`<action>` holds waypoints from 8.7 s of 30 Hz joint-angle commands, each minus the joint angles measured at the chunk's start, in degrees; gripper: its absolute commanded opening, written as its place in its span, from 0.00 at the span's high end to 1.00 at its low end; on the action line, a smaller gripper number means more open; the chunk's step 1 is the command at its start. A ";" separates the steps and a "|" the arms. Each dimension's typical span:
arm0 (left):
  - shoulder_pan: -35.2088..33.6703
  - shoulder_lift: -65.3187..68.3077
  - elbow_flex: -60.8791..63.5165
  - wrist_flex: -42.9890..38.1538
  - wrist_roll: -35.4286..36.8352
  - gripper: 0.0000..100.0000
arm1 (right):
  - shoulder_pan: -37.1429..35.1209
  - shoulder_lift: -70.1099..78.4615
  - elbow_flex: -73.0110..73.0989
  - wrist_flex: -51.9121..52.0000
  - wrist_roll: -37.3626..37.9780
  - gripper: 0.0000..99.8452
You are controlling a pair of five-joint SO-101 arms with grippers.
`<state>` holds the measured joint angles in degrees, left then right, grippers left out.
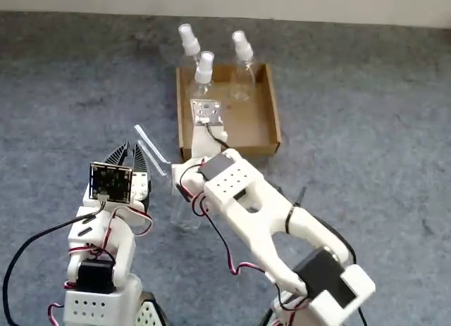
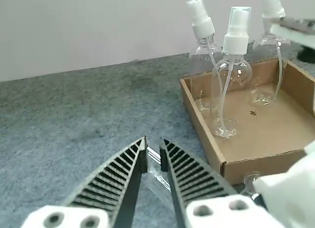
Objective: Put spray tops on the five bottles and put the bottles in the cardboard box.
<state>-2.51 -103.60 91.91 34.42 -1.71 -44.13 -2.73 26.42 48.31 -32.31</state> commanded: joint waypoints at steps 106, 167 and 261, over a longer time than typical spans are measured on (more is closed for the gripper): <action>33.80 105.98 -55.25 5.10 6.15 0.87 | 78.73 -8.40 12.18 14.37 95.03 0.99; -22.99 81.36 -54.11 34.64 -5.98 0.89 | 77.14 -8.84 14.55 14.55 95.21 0.99; -15.60 81.54 -41.63 14.07 8.26 0.85 | 78.20 -8.31 14.73 14.73 95.47 0.99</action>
<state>-17.27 -22.02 48.22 53.23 5.76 34.20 -10.90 40.92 63.08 62.55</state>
